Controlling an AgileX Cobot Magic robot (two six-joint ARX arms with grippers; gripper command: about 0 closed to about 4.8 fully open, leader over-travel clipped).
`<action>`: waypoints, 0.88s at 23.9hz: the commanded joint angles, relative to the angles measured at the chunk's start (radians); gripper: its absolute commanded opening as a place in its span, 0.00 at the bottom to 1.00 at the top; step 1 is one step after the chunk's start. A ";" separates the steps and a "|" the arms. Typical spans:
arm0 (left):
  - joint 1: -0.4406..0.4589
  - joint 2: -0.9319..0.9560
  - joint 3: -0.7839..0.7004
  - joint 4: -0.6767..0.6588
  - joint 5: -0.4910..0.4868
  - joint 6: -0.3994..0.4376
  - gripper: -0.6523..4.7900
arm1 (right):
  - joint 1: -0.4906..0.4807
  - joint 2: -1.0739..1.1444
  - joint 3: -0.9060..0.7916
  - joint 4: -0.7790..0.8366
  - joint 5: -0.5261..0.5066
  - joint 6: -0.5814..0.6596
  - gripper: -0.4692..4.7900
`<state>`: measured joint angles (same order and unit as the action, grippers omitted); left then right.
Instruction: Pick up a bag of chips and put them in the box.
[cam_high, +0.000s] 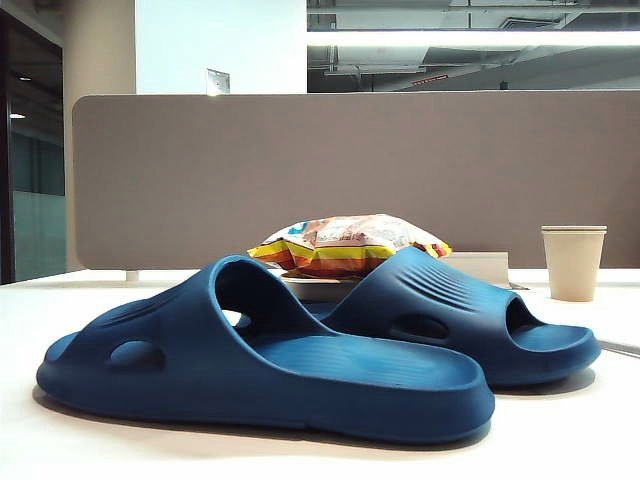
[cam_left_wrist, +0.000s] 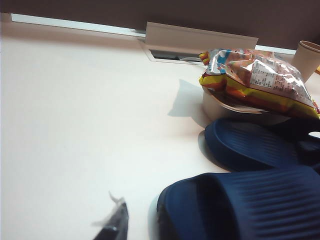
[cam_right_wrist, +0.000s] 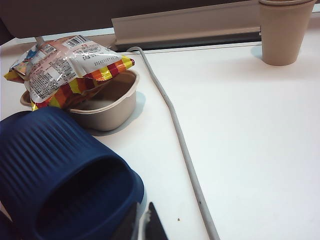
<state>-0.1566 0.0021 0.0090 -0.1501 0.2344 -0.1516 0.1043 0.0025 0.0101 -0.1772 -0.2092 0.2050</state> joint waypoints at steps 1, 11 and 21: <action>0.001 0.000 0.000 -0.009 0.002 -0.002 0.26 | 0.000 0.001 0.003 0.003 -0.001 0.003 0.13; 0.001 0.000 0.000 -0.009 0.002 -0.002 0.26 | 0.000 0.001 0.003 0.003 -0.002 0.003 0.13; 0.015 0.000 0.000 -0.009 0.000 -0.002 0.26 | 0.000 0.001 0.003 0.003 -0.002 0.003 0.13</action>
<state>-0.1425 0.0021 0.0090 -0.1501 0.2344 -0.1516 0.1040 0.0025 0.0101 -0.1772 -0.2092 0.2050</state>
